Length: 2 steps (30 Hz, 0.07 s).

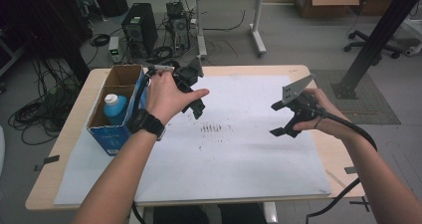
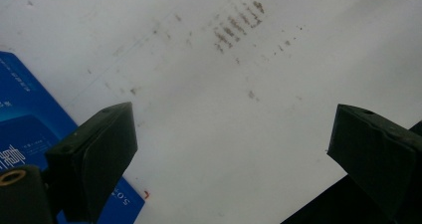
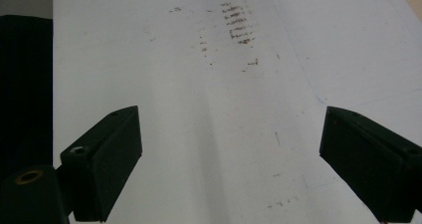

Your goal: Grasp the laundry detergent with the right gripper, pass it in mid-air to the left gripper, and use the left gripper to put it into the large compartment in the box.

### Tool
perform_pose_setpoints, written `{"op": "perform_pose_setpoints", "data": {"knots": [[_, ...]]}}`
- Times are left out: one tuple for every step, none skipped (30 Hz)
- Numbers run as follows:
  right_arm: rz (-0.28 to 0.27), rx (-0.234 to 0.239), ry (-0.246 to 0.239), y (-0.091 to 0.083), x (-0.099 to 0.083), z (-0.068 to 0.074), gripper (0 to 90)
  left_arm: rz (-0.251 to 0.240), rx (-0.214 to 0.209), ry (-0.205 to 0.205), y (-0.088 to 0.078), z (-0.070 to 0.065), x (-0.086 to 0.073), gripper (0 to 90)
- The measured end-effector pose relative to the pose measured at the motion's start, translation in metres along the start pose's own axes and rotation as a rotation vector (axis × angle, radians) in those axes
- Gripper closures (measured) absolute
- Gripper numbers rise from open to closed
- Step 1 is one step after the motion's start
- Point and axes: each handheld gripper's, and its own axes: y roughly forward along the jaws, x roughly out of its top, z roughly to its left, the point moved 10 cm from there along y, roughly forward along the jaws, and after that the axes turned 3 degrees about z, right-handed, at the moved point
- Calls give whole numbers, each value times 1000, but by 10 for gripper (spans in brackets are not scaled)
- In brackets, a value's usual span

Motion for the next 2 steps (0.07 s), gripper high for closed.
{"op": "perform_pose_setpoints", "data": {"knots": [[0, 0, 1, 0, 0, 0, 98, -8, -2, -5, 1, 0, 0, 55], [0, 0, 1, 0, 0, 0, 98, -8, -2, -5, 1, 0, 0, 55]]}}
